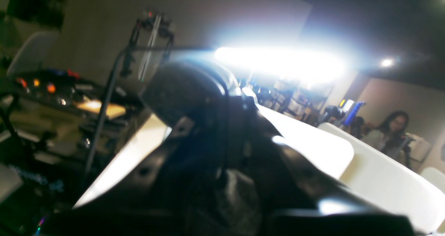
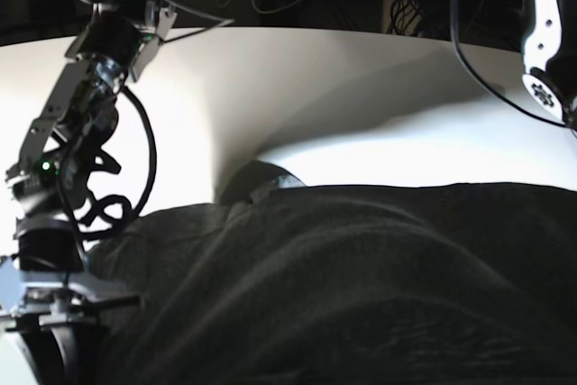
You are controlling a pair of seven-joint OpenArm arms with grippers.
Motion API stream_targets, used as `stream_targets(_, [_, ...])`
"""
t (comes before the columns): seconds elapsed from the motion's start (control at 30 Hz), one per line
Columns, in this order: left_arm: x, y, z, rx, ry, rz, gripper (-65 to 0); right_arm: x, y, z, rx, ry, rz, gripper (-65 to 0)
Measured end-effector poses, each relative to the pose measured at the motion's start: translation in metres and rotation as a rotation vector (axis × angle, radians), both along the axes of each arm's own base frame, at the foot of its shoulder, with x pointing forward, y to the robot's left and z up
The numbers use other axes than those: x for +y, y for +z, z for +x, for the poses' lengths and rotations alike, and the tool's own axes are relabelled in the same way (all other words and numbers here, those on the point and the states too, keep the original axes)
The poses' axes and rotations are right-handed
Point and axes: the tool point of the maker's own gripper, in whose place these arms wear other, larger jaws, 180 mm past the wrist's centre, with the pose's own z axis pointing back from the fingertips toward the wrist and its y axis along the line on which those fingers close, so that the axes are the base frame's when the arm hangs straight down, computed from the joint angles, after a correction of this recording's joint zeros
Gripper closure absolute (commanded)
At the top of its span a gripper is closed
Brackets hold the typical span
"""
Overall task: Layout the t-shirt on the table in an organized manner, then fold the t-shirt properly
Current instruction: 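Lift the shirt with both grippers and swing it over, flipping it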
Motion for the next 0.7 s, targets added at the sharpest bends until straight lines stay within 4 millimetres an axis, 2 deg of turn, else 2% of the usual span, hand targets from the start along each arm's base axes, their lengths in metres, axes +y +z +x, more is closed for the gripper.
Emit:
stream_targets(0.17, [0.009,-0.036,0.011,0.073,-0.005,-0.086,-0.2,-0.01,-0.029,0.0,0.08,-0.029,0.001,0.0])
stream_targets(0.37, [0.016,-0.069,0.028,0.146,-0.023,-0.161,-0.2,-0.013,-0.042,0.006,0.13,-0.034,0.003,0.0])
stream_targets(0.43, [0.019,-0.096,0.044,0.208,-0.019,-0.222,-0.2,-0.014,-0.052,0.019,0.188,-0.034,-0.001,0.0])
stream_targets(0.53, [0.01,-0.14,0.07,0.354,-0.014,-0.235,-0.2,-0.017,-0.067,0.044,0.271,-0.03,-0.003,0.0])
stream_targets(0.63, [0.001,-0.157,0.092,0.356,-0.005,-0.234,-0.2,-0.024,-0.091,0.077,0.365,-0.022,0.031,0.0])
stream_targets(0.7, [0.001,-0.18,0.11,0.396,0.029,-0.231,-0.2,-0.031,-0.118,0.103,0.452,-0.013,0.053,0.0])
